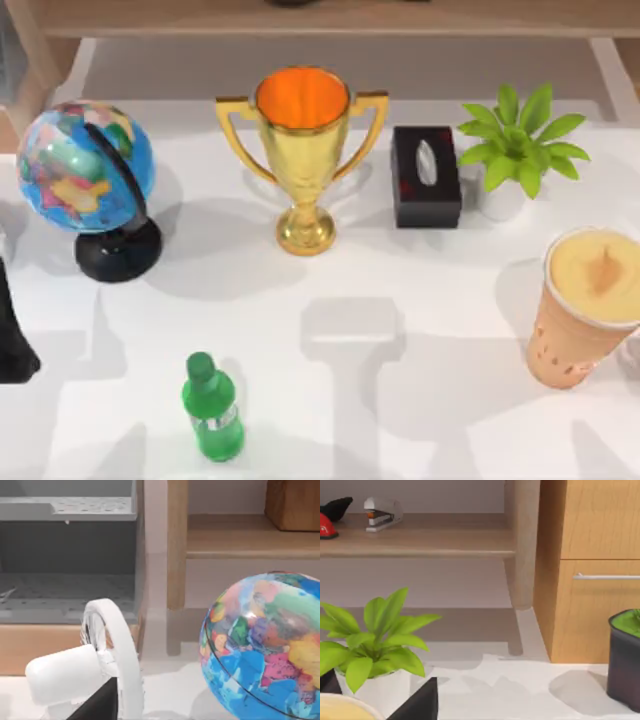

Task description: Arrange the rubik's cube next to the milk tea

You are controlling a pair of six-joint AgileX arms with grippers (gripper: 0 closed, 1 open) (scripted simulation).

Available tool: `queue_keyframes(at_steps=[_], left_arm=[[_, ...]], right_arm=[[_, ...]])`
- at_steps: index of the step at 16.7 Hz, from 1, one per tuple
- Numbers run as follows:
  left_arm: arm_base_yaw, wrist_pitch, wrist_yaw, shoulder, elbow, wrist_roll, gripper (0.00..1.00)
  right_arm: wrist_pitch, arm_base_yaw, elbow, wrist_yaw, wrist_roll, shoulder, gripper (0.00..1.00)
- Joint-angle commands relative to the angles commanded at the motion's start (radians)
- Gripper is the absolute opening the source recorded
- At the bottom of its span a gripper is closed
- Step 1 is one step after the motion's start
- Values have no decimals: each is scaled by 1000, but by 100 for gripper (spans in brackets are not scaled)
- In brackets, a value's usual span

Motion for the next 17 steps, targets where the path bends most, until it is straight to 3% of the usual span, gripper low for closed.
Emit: queue_keyframes(at_steps=[7,17], left_arm=[[0,0,0,0,0,0,100],[0,0,0,0,0,0,100]], right_arm=[[15,48,158,51,2,160,100],[80,258,995,276,11,1074,100]])
